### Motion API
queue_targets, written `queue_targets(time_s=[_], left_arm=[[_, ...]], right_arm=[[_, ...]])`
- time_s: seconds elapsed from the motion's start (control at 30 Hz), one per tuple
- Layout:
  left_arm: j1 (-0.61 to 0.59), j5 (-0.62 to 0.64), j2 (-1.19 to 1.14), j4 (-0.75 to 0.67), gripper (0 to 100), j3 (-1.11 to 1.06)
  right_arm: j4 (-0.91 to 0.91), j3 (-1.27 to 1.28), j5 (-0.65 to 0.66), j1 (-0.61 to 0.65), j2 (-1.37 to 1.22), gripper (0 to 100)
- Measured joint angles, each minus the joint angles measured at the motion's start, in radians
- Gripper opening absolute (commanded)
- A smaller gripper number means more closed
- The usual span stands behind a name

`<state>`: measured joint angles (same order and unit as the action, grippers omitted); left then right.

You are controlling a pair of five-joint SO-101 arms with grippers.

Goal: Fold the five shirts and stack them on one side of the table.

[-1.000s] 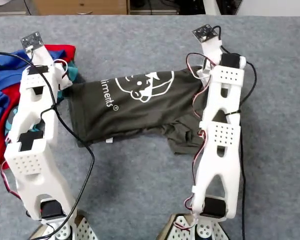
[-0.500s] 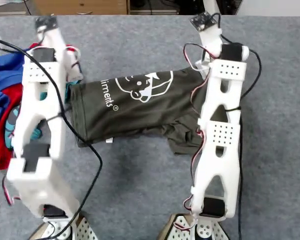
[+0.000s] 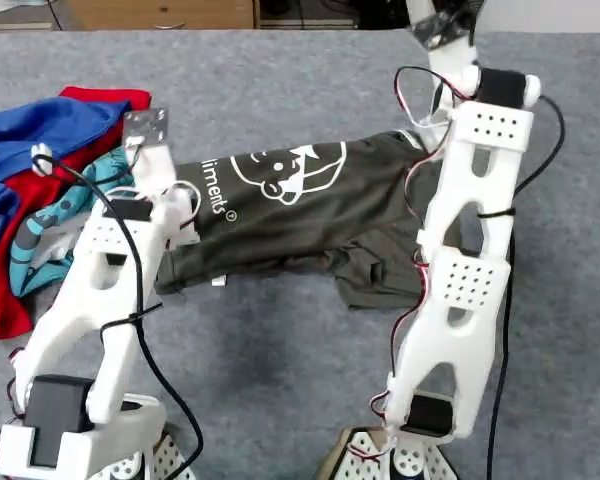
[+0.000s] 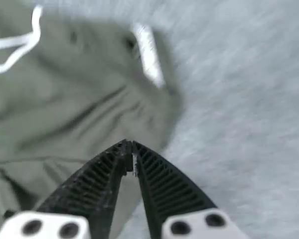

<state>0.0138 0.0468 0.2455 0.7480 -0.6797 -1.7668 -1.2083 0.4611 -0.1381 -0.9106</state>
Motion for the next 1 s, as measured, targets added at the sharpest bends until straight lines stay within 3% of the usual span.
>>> queue_targets(time_s=[0.2, 0.33, 0.7, 0.87, 1.0], left_arm=[[-0.018, 0.006, -0.132, -0.130, 2, -0.018], [-0.049, 0.006, -0.238, -0.163, 2, 0.014], [-0.130, 0.009, -0.416, -0.026, 2, 0.245], [-0.135, 0.009, -0.413, 0.023, 2, 0.282], [-0.100, 0.009, -0.285, 0.141, 2, 0.308]], right_arm=[[0.164, 0.259, -0.129, -0.025, -0.025, 0.4], [0.244, 0.296, -0.147, -0.075, -0.083, 0.4], [0.250, 0.207, -0.152, -0.126, -0.157, 0.4], [0.130, 0.068, -0.152, -0.127, -0.157, 0.4], [0.012, -0.066, -0.132, -0.101, -0.155, 0.4]])
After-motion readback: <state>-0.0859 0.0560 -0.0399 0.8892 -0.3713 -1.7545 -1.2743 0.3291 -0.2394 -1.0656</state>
